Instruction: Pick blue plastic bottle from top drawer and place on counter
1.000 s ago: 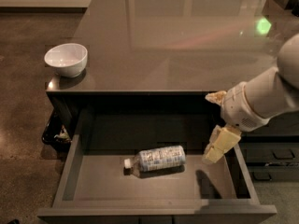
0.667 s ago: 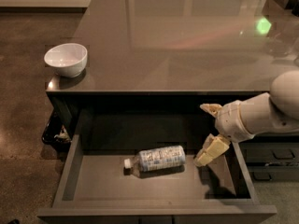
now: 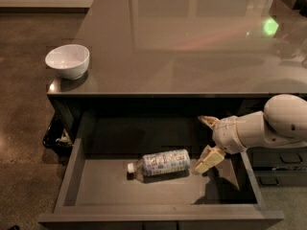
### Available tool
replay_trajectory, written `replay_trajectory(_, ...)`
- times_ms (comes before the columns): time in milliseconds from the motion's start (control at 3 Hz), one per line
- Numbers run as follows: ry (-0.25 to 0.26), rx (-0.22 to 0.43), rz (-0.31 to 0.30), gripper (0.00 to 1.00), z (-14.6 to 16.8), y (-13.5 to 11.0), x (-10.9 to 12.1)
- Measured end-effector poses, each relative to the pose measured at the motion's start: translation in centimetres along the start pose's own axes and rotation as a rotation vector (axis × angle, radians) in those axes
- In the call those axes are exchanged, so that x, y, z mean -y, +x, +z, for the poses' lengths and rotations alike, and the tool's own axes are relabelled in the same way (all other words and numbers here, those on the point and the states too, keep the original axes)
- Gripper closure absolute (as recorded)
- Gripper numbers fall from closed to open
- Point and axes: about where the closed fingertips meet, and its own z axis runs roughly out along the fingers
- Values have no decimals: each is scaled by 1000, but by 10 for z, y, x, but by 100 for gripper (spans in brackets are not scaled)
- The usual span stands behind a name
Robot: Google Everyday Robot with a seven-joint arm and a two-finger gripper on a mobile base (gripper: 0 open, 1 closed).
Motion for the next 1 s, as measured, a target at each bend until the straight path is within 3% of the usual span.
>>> replay_trajectory(667,-50,-53,-42,0,49,-8,5)
replay_trajectory(1000,-79,-68,-27,0,70,-2,2)
